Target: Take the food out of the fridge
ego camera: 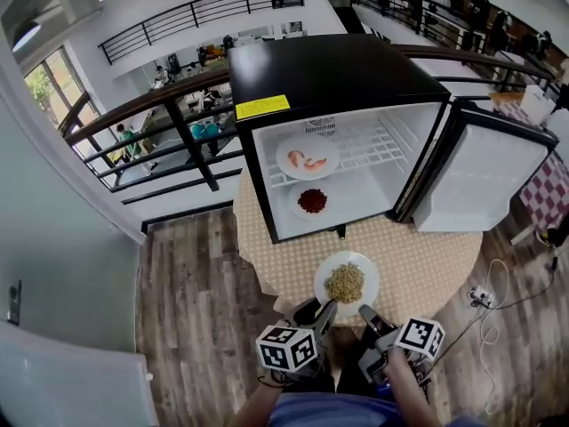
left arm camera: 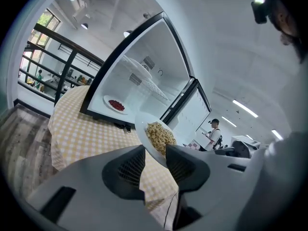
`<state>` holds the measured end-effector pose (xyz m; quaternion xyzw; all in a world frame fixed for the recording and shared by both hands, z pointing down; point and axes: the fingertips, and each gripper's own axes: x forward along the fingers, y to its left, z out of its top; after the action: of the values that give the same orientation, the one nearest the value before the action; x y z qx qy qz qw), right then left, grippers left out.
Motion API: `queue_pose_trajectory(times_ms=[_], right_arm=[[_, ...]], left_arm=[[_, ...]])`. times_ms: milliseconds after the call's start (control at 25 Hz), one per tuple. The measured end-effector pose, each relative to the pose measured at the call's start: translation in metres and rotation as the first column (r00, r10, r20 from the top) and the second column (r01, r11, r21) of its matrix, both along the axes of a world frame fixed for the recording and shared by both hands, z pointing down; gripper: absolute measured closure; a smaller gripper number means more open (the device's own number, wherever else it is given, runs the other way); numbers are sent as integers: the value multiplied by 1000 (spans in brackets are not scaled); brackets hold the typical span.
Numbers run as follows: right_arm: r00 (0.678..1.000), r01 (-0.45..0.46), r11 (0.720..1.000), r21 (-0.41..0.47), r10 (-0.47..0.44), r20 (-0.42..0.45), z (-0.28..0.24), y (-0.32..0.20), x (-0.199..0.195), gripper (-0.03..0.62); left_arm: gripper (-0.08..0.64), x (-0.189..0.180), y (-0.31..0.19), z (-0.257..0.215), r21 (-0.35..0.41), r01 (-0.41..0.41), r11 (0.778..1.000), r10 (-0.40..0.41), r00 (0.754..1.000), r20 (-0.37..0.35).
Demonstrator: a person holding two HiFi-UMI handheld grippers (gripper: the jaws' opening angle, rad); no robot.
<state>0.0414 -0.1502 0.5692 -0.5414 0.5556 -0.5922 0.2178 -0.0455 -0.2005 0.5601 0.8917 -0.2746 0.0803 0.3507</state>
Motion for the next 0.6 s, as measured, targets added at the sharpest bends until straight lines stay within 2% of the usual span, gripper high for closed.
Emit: queue_pose_trajectory(times_ms=[240, 600], right_arm=[[1000, -19, 1000, -2, 19, -22, -7, 29, -9, 561], [999, 21, 1000, 0, -21, -29, -14, 49, -17, 561]], left_arm=[[425, -8, 29, -5, -6, -18, 1000, 18, 999, -35], [425, -18, 50, -13, -6, 8, 1000, -8, 998, -65]])
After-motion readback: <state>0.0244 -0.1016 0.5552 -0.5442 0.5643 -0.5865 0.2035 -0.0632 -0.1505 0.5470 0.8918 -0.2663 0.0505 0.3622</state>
